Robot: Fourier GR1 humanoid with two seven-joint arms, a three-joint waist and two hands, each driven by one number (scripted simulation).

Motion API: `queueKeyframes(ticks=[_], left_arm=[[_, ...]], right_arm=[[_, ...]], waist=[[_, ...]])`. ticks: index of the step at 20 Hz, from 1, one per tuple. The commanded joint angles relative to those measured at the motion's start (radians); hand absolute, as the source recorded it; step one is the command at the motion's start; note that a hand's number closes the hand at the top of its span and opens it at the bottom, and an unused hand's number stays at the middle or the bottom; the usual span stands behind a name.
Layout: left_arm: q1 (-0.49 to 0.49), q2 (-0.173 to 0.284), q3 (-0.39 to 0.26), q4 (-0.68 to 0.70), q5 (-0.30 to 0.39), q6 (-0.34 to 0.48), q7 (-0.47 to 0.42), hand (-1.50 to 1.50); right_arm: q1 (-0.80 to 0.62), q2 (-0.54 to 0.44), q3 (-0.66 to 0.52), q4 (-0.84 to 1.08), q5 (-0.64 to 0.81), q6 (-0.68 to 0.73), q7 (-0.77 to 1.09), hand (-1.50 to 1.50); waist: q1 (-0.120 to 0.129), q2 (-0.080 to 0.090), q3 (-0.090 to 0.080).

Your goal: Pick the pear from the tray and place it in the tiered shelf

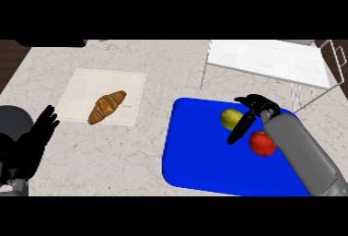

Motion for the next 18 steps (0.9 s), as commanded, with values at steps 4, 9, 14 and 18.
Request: queueKeyframes(ticks=[4, 9, 14, 18], left_arm=[[-0.028, -0.025, 0.011, -0.01, -0.021, 0.003, 0.035, 0.0], [-0.018, -0.013, 0.027, -0.025, -0.021, -0.014, 0.051, 0.0], [0.013, -0.009, 0.039, -0.023, -0.023, -0.029, 0.021, 0.0], [0.008, -0.006, 0.056, -0.025, 0.006, -0.052, 0.032, 0.0]], right_arm=[[0.036, 0.078, -0.005, 0.062, 0.067, -0.011, 0.009, -1.5], [0.026, 0.097, -0.044, 0.085, 0.058, 0.009, 0.016, 1.5], [0.047, 0.091, -0.046, 0.076, 0.091, 0.005, -0.062, 1.5], [0.096, 0.095, -0.016, 0.085, 0.148, -0.021, -0.129, 1.5]], waist=[[-0.005, 0.011, 0.006], [-0.001, 0.01, 0.007], [0.002, 0.012, 0.007], [0.003, 0.013, 0.007]])
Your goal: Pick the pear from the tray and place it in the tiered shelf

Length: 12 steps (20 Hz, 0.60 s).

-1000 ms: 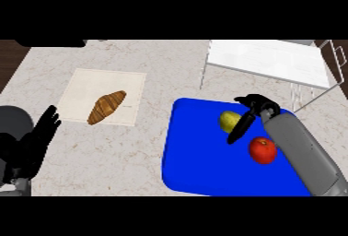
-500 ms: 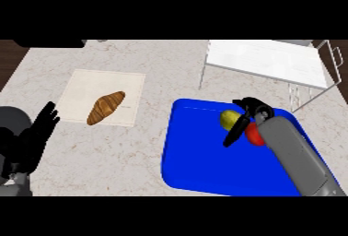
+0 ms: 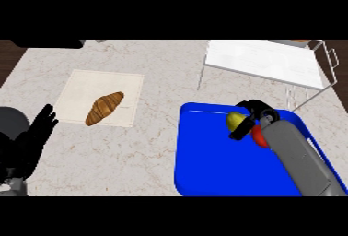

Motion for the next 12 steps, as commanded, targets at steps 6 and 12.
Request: queueKeyframes(ticks=[6, 12], left_arm=[[0.022, 0.013, 0.033, -0.009, 0.0, -0.027, -0.016, 0.0], [0.016, -0.027, 0.01, -0.009, -0.034, 0.007, -0.001, 0.0]], right_arm=[[0.03, 0.053, 0.017, 0.002, 0.084, -0.052, -0.045, 1.5], [0.009, -0.039, 0.063, -0.192, 0.219, -0.107, -0.146, 1.5]], waist=[[0.006, 0.026, 0.027], [-0.002, 0.022, 0.027]])
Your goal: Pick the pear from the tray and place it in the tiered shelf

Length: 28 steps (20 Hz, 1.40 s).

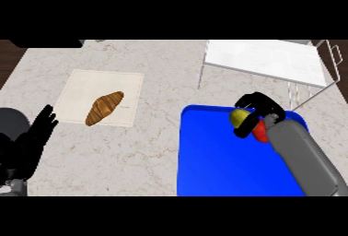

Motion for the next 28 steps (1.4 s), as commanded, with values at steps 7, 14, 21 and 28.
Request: queueKeyframes(ticks=[7, 14, 21, 28], left_arm=[[0.03, -0.007, 0.014, 0.007, 0.009, -0.011, -0.017, 0.0], [0.028, -0.028, 0.004, -0.016, -0.02, 0.01, -0.001, 0.0], [0.058, -0.026, 0.019, -0.018, -0.014, -0.016, -0.023, 0.0], [0.01, -0.012, 0.046, -0.003, -0.025, -0.027, 0.0, 0.0]], right_arm=[[-0.084, -0.059, 0.246, -0.397, 0.358, -0.167, -0.11, 1.5], [0.014, -0.073, 0.094, -0.761, 0.265, -0.115, 0.061, 1.5], [-0.013, -0.097, -0.113, -1.062, 0.117, -0.029, 0.254, 1.5], [-0.141, -0.14, -0.274, -1.137, 0.034, 0.051, 0.365, 1.5]], waist=[[-0.018, -0.005, 0.007], [-0.016, 0.001, 0.009], [-0.007, 0.003, 0.009], [-0.001, 0.006, 0.008]])
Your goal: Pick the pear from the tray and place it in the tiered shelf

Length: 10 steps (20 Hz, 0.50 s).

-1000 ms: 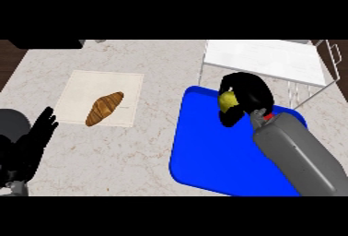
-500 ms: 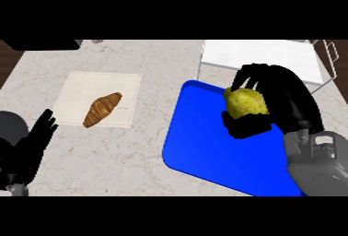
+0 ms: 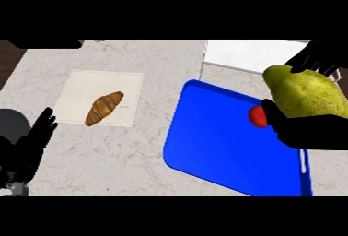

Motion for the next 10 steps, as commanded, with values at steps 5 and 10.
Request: queueKeyframes(ticks=[5, 10], left_arm=[[-0.081, 0.033, 0.047, 0.077, 0.015, -0.04, 0.006, 0.0], [-0.027, -0.005, 0.014, 0.031, -0.007, -0.03, -0.011, 0.0]], right_arm=[[-0.228, -0.101, -0.138, 0.015, -0.039, 0.099, 0.178, 1.5], [-0.318, -0.225, -0.173, 0.175, -0.039, 0.178, 0.108, 1.5]], waist=[[0.0, 0.001, -0.002], [0.008, 0.001, -0.001]])
